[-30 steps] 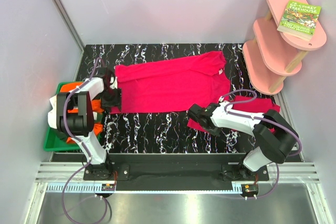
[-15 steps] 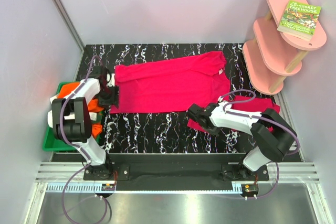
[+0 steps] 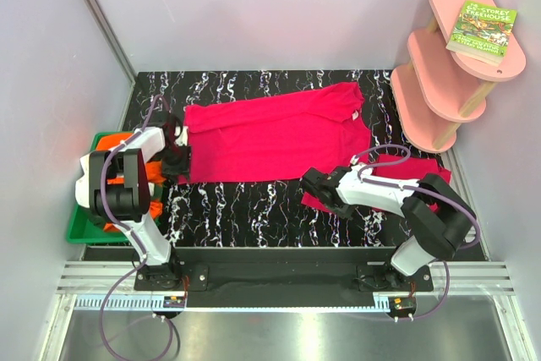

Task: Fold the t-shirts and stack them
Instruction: Grap the side of the flattened tshirt closest away from the robot with both arms

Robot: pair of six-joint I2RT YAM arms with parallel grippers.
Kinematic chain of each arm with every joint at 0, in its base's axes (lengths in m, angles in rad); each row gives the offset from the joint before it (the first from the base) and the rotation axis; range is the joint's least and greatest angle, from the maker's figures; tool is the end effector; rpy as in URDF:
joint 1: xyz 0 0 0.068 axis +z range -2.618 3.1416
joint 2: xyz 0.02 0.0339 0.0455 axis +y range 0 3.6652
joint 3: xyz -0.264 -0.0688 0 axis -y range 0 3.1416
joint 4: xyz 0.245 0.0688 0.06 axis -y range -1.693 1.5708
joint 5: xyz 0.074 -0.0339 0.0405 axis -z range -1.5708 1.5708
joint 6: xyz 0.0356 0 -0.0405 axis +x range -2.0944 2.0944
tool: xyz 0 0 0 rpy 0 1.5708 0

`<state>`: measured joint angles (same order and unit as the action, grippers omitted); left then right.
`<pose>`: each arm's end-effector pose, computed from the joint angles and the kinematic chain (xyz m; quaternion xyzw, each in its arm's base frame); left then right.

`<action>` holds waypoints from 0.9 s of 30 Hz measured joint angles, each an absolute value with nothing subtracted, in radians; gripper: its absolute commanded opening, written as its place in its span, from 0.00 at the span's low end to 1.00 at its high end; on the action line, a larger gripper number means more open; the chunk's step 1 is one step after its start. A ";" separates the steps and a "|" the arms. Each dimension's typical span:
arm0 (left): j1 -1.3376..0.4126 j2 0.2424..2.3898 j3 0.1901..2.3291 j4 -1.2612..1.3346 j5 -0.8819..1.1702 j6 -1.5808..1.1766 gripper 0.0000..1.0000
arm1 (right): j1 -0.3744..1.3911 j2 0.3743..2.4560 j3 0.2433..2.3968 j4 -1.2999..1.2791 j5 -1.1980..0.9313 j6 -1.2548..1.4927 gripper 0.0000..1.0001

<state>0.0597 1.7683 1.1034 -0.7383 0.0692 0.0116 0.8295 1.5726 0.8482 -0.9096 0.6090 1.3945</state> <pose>0.3195 0.0166 0.1604 -0.0211 0.9957 -0.0315 0.0848 0.1752 0.1612 0.1571 0.2567 0.9184 -0.1597 0.2553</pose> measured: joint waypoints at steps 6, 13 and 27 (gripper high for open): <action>0.068 1.768 1.102 -0.739 0.060 0.023 0.00 | 0.830 1.580 0.849 -0.910 0.609 1.392 0.00; 0.068 1.750 1.087 -0.732 0.065 0.025 0.00 | 0.830 1.581 0.849 -0.910 0.611 1.391 0.00; 0.068 1.684 1.078 -0.745 0.091 0.026 0.00 | 0.830 1.527 0.909 -0.921 0.664 1.360 0.00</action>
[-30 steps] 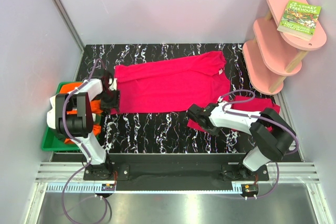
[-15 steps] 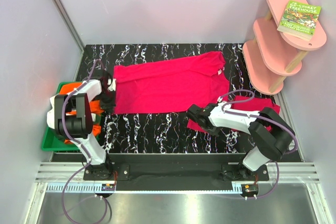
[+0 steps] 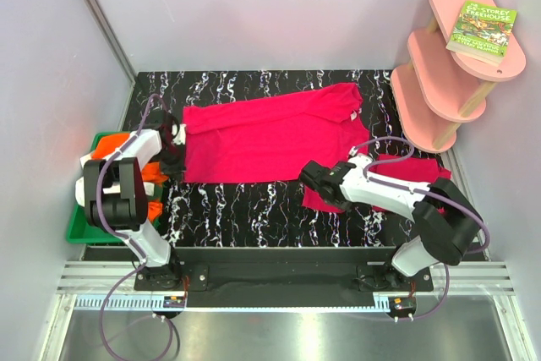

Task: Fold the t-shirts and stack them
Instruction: Grap the side of the flattened tshirt closest away from the robot with both arms, then fold the other side of the tshirt into a rectangle

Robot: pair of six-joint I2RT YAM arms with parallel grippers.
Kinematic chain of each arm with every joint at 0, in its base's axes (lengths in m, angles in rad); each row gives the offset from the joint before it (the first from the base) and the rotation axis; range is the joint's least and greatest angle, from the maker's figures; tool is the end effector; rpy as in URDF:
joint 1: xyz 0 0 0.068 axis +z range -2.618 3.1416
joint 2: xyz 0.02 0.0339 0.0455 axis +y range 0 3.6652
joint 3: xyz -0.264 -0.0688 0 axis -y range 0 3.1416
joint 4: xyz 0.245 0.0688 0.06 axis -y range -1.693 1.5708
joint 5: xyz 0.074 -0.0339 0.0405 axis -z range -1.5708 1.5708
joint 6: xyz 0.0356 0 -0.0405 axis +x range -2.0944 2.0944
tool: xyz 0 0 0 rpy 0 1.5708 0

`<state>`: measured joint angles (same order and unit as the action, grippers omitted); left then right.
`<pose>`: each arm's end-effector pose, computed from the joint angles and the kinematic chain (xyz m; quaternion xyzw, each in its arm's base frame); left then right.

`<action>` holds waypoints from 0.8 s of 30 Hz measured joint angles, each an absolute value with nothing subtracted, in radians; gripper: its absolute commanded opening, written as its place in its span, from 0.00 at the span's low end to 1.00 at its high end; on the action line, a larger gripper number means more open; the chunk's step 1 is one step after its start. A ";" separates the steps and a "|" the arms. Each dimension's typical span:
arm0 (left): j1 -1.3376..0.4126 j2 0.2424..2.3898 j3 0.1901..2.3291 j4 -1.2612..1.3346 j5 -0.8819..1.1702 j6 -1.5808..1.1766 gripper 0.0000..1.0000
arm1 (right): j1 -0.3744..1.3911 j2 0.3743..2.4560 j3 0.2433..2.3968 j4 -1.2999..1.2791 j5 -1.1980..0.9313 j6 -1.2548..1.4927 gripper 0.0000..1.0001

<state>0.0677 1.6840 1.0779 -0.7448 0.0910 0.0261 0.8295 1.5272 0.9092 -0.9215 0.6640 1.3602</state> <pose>0.3087 0.0177 0.1787 -0.0157 0.9928 -0.0400 0.1116 0.1824 0.1667 0.1822 0.2528 0.9109 -0.1362 0.2965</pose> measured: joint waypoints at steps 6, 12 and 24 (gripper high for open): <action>0.068 1.681 1.082 -0.755 0.100 0.028 0.00 | 0.829 1.501 0.922 -0.953 0.694 1.348 0.00; 0.068 1.645 1.119 -0.769 0.101 0.031 0.00 | 0.806 1.458 0.958 -0.982 0.730 1.317 0.00; 0.068 1.576 1.209 -0.770 0.100 0.044 0.00 | 0.689 1.359 1.049 -1.007 0.813 1.173 0.00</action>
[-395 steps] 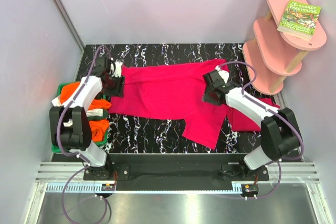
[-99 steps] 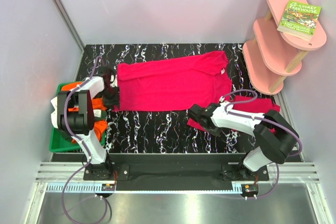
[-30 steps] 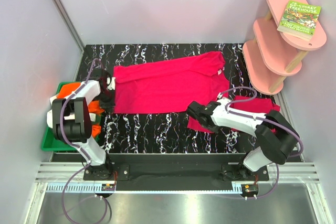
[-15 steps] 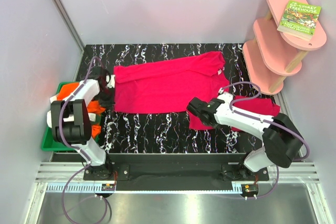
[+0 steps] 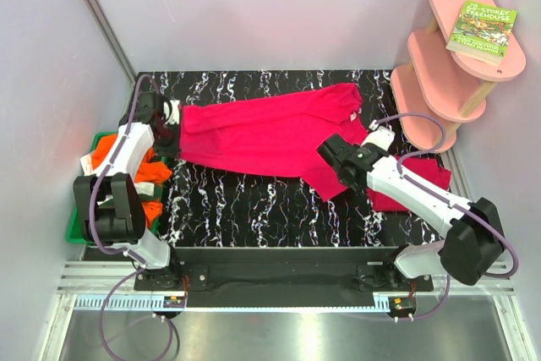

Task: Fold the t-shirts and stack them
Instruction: Fold the other side of the tshirt into a rectangle

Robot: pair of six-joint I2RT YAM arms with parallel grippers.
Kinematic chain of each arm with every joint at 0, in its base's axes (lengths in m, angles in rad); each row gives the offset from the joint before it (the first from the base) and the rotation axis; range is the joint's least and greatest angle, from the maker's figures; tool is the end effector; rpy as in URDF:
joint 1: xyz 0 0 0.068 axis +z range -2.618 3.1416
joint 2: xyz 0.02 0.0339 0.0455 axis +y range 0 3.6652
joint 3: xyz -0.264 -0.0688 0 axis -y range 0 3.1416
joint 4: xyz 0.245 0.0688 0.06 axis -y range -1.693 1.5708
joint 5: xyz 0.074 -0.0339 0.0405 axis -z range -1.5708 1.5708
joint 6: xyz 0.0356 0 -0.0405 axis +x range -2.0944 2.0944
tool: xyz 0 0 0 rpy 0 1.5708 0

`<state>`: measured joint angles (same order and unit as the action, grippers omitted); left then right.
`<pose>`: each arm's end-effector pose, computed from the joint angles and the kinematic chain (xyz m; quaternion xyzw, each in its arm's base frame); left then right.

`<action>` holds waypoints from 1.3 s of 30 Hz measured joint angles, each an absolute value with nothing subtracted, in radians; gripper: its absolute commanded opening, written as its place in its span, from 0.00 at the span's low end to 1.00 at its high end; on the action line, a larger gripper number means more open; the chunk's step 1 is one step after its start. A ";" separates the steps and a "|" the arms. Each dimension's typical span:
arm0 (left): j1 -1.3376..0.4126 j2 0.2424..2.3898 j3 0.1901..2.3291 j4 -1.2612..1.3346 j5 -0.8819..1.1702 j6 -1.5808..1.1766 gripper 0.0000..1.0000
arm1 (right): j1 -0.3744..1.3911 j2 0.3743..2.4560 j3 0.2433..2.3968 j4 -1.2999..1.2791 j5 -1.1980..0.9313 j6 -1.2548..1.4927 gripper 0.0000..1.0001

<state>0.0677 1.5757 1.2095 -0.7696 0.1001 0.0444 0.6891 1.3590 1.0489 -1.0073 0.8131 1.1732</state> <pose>0.3172 0.0179 0.2466 -0.0006 0.9753 -0.0367 0.2179 0.2023 0.1332 0.2587 0.2669 0.8726 -0.1410 0.3840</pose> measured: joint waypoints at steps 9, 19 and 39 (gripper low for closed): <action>0.068 1.588 1.275 -0.769 0.100 0.044 0.00 | 0.593 1.363 1.106 -0.963 0.826 1.017 0.00; 0.068 1.692 1.372 -0.770 0.092 0.044 0.00 | 0.472 1.488 1.245 -0.822 0.814 0.806 0.00; 0.067 2.012 1.700 -0.769 0.056 0.007 0.00 | 0.291 1.954 1.744 -0.644 0.688 0.532 0.00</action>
